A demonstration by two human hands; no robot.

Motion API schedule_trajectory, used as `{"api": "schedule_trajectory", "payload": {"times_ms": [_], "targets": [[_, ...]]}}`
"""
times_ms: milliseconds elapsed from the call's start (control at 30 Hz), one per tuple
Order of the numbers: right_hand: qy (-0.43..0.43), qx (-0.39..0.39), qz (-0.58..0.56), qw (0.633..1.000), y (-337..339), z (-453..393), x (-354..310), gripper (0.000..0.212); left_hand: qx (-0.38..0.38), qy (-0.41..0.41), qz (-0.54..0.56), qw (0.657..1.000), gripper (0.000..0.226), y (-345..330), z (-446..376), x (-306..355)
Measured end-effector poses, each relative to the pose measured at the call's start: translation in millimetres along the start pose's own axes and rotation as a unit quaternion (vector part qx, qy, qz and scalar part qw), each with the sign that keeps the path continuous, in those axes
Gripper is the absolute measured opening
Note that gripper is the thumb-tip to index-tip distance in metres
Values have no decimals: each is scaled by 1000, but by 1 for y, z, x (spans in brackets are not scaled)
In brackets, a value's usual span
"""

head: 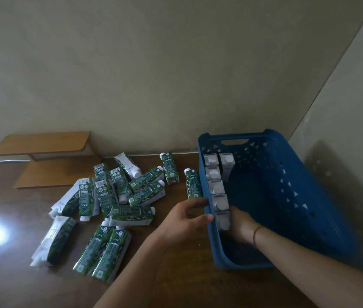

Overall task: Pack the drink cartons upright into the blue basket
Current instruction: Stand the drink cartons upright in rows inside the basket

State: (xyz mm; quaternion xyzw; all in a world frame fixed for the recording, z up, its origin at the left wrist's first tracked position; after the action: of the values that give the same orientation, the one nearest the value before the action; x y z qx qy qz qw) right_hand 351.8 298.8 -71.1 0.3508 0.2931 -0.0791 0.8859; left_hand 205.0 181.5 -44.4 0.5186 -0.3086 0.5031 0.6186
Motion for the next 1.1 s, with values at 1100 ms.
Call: {"api": "schedule_trajectory", "payload": {"times_ms": [1100], "targets": [[248, -97, 299, 916, -156, 41, -133, 87, 261, 191, -401, 857, 66, 51, 127, -151]]}}
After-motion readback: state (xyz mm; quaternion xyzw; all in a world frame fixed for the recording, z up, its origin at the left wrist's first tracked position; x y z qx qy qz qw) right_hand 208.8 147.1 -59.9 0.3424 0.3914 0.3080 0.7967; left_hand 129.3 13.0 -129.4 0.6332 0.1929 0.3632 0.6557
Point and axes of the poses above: each hand's wrist, its own z-axis away from the middle knuckle, its own y-axis out of the back of the hand, x = y × z, the point moved 2 cm from there along -z, towards the middle knuckle, and after that the axes turned 12 degrees about -z, right-handed, at the moved point
